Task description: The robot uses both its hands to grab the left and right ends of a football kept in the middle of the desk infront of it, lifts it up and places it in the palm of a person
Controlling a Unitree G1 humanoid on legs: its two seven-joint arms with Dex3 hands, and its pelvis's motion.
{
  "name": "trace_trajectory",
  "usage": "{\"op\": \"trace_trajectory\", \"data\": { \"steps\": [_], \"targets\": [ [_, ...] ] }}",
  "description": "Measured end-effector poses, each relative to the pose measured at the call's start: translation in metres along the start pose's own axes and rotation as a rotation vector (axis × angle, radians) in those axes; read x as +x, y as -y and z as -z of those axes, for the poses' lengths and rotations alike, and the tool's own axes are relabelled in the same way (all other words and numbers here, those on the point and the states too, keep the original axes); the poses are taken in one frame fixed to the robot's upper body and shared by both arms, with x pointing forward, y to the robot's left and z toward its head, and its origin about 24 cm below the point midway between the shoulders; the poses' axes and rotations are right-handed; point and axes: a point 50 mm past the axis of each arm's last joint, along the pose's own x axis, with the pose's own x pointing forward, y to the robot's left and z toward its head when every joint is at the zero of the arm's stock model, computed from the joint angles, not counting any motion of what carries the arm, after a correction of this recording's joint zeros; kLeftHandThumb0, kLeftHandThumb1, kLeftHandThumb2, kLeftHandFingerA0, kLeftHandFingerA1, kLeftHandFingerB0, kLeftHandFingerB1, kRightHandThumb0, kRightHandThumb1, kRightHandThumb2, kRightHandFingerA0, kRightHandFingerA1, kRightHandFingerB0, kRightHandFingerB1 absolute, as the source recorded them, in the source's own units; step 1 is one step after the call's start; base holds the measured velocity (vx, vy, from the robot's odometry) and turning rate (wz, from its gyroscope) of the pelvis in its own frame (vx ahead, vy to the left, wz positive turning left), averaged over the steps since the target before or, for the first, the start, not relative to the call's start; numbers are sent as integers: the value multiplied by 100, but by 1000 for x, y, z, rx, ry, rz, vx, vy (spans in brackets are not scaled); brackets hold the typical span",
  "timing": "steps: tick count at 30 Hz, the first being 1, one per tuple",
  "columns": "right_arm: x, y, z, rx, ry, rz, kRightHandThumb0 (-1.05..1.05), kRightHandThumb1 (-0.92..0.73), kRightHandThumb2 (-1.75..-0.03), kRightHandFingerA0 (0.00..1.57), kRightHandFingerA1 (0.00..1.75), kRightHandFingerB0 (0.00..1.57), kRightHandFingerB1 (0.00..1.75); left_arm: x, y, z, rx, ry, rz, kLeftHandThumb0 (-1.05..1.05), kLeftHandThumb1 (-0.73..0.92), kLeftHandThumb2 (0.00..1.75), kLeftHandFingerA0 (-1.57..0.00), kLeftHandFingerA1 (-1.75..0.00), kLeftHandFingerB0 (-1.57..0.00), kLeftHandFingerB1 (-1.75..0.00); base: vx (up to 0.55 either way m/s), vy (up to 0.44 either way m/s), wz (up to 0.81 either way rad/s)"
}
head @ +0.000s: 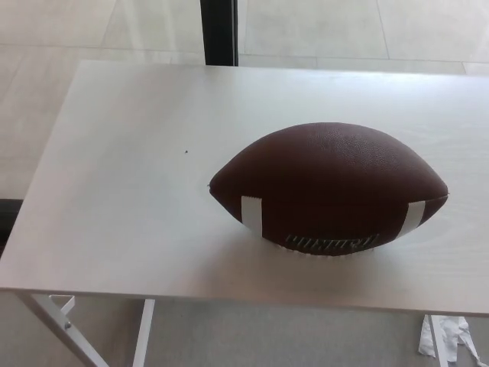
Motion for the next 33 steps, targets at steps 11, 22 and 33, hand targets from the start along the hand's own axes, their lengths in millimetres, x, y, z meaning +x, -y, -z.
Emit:
{"op": "trace_trajectory", "data": {
  "steps": [11, 22, 33],
  "targets": [
    [-1, 36, -52, 300, 196, 145, -95, -60, -95, 28, 59, 9, 40, 0, -20, -68, -241, 304, -44, -99, 53, 102, -53, -65, -35, -65, 0, 0, 0],
    [-18, 22, -178, 477, 622, 48, -94, -67, -61, 38, 74, 29, 61, -29, 17, -239, -310, 849, 141, -75, 75, 62, -29, -44, -19, -35, 0, 0, 0],
    [-55, -66, -251, 578, 816, -272, -82, -72, -62, 33, 43, 13, 26, -78, 110, -329, -349, 1075, 461, -82, 85, 66, -30, -52, -17, -37, 0, 0, 0]
  ]
}}
